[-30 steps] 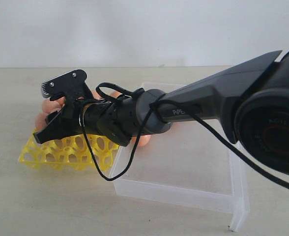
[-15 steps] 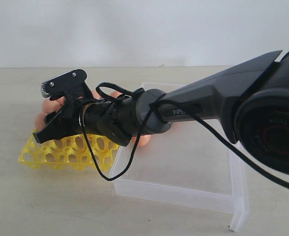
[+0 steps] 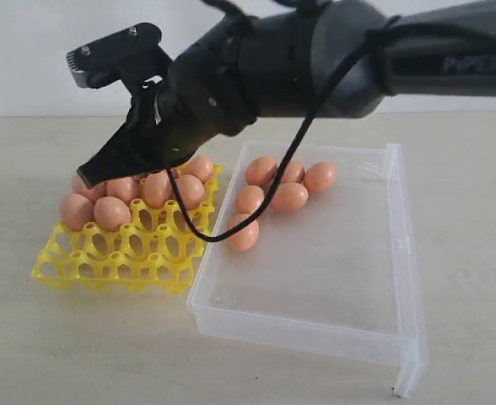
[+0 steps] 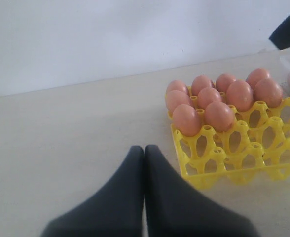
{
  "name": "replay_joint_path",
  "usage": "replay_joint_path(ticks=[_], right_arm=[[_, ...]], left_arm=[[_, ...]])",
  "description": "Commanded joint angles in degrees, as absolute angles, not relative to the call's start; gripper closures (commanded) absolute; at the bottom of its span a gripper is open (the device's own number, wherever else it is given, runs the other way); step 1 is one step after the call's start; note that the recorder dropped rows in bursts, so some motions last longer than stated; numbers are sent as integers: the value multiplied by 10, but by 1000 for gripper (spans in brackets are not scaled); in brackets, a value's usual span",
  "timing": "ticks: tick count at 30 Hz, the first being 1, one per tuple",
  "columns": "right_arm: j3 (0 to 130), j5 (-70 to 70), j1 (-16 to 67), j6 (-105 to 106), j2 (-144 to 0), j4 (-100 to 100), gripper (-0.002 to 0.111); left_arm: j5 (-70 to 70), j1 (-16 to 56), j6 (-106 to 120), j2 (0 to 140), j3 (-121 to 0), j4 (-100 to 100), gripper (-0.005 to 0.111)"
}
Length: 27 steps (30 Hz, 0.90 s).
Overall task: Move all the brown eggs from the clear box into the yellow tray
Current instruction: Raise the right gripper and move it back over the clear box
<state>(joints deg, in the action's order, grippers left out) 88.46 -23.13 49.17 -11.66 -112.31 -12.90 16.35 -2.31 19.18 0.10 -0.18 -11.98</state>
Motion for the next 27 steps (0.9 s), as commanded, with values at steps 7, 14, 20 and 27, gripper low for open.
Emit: replay_joint_path(ticks=[7,14,20,27], right_arm=[[887,-700,427,-91,-1073,-236,108],[887,-660,264,-63,-1093,121,108],[888,-602,245,122,-1093,189,89],[887,-569,253,260,-1104,160,44]], left_arm=[[160,-21,186,0,0,-121,111],[160,-21,186,0,0,-121,111],[160,-21,186,0,0,-121,111],[160,-21,186,0,0,-121,111]])
